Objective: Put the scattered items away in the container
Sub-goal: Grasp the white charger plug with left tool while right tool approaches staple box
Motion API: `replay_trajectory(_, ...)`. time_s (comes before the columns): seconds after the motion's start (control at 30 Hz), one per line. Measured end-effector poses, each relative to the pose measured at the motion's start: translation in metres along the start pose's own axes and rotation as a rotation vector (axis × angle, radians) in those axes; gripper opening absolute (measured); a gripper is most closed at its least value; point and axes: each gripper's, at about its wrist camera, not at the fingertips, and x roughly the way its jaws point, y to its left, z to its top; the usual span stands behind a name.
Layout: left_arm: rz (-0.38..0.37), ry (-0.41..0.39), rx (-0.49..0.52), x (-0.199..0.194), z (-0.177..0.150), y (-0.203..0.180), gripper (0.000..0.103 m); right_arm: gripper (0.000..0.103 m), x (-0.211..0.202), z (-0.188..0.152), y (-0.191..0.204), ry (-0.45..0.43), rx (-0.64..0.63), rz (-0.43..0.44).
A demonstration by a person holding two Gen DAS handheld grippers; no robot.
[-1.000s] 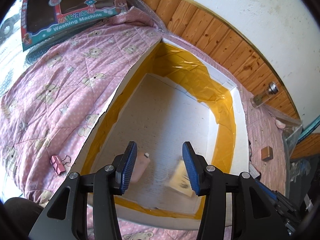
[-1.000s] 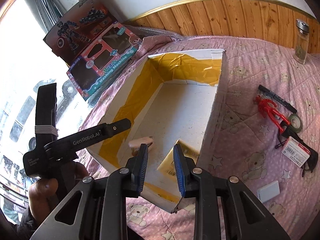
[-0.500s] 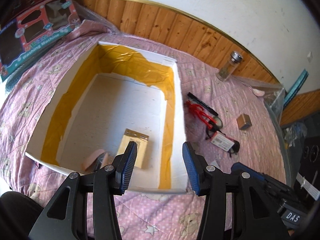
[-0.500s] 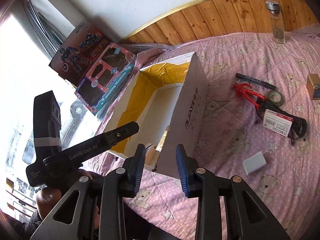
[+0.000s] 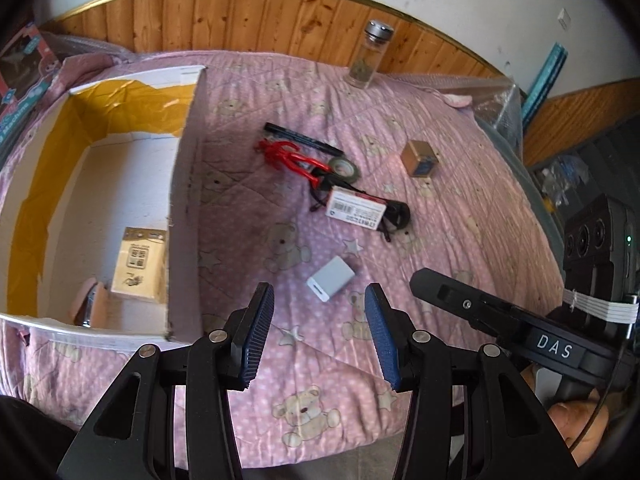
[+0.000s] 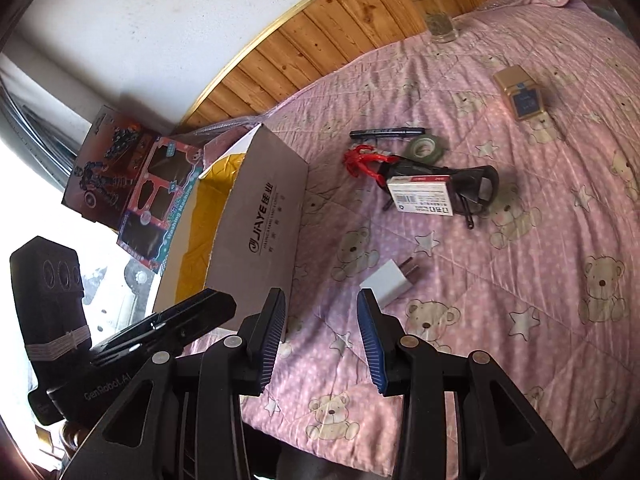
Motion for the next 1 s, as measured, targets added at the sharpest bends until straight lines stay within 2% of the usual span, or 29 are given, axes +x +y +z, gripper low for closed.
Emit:
replay_trajectory(0.23, -0.019, 0.081, 0.017, 0.036, -0.008, -0.018, 0.05, 0.04, -0.009, 0.001, -0.019, -0.016, 0.035, 0.001)
replay_trajectory(0.4, -0.012, 0.116, 0.08, 0.065, -0.01, -0.031, 0.05, 0.041, -0.011, 0.005, -0.034, -0.016, 0.061, -0.017)
replay_trajectory(0.63, 0.042, 0.15, 0.133, 0.114, -0.002, -0.038, 0.05, 0.047, -0.01, 0.027, -0.046, -0.02, 0.017, -0.088)
replay_trajectory(0.73, 0.062, 0.139, 0.137, 0.126, 0.002, -0.035, 0.05, 0.047, -0.003, 0.044, -0.048, -0.009, -0.035, -0.129)
replay_trajectory(0.87, 0.087, 0.109, 0.137, 0.133, 0.009, -0.029, 0.05, 0.05, 0.015, 0.071, -0.044, 0.02, -0.164, -0.198)
replay_trajectory(0.93, 0.058, 0.123, 0.109, 0.139, 0.01, -0.022, 0.052, 0.056, 0.032, 0.083, -0.041, 0.053, -0.253, -0.226)
replay_trajectory(1.0, 0.017, 0.122, 0.068, 0.142, 0.01, -0.015, 0.055, 0.057, 0.053, 0.092, -0.04, 0.096, -0.337, -0.24)
